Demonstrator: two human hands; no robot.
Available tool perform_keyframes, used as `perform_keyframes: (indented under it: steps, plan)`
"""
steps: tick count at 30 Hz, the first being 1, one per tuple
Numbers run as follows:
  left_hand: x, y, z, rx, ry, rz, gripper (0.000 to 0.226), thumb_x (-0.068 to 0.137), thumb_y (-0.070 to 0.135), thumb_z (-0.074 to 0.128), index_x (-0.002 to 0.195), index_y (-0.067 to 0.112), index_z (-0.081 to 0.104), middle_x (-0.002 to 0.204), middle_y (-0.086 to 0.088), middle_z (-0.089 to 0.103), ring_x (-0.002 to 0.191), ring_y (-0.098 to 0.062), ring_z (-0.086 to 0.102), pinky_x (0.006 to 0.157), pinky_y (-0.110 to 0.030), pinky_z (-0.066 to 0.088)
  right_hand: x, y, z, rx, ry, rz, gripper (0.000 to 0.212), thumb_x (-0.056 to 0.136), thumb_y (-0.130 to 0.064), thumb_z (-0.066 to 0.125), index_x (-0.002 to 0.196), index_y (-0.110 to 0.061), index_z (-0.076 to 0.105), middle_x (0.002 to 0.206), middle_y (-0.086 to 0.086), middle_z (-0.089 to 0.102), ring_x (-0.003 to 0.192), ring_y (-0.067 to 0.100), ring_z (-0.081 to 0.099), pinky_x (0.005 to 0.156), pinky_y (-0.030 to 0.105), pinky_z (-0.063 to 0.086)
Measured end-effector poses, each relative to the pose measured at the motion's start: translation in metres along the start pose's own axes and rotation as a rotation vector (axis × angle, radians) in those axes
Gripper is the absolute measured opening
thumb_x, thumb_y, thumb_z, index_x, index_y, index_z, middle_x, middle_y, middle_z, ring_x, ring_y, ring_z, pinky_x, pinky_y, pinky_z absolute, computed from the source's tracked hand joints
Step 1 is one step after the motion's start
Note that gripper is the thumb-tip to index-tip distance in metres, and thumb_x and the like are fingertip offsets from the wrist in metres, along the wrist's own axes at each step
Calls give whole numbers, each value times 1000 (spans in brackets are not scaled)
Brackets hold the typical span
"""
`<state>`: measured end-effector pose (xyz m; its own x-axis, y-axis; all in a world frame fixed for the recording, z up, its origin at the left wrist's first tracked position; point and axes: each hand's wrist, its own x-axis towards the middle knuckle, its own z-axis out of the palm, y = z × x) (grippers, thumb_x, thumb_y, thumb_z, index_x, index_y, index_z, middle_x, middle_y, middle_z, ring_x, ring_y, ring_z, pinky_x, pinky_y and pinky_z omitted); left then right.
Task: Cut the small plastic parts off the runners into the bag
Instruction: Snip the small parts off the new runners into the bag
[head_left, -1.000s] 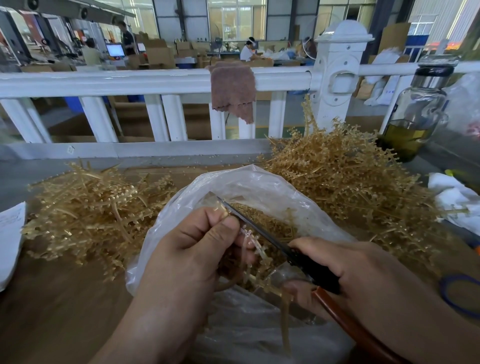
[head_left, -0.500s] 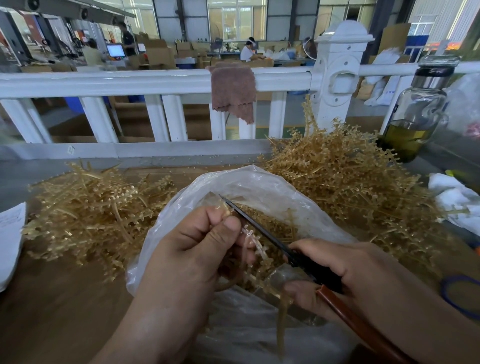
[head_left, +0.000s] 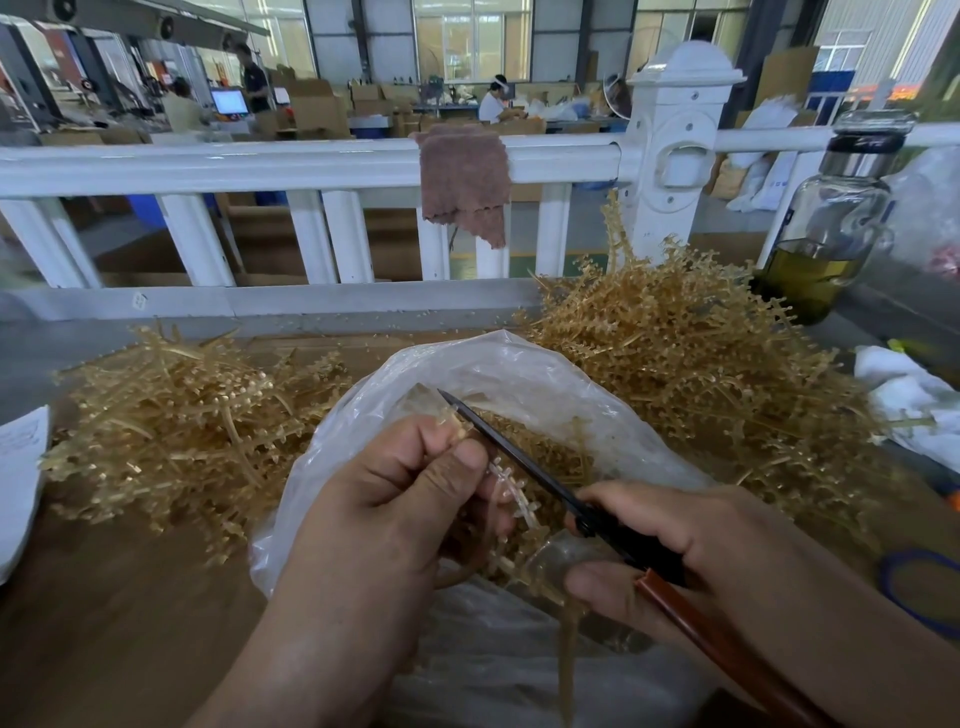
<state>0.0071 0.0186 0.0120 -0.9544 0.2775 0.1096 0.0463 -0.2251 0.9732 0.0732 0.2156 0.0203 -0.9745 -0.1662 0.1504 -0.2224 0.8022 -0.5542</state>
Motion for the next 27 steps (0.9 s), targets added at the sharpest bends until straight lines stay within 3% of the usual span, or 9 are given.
perform_keyframes:
  steps: [8,21,27]
  plan:
    - [2,0,1,16,-4,-2,16,71,32,65,57,25,68,63,-5,67,62,-20,66,61,-29,56,0,-1,1,-59,10,-9,63,83,-84,39,99,-27,60,78,-8,62,64,1,60,54,10,40]
    - [4,-1,0,-29,-6,-96,14,71,25,66,58,21,66,65,-11,69,54,-15,64,52,-25,54,3,-7,-2,-35,-29,64,48,79,-80,42,87,-35,56,69,-20,60,59,-5,57,54,9,38]
    - [6,-4,-4,7,-11,-126,14,67,30,68,58,19,67,66,-13,69,53,-18,63,50,-25,52,6,1,5,-53,-37,35,63,77,-90,37,84,-32,60,66,-15,60,53,-3,54,48,11,34]
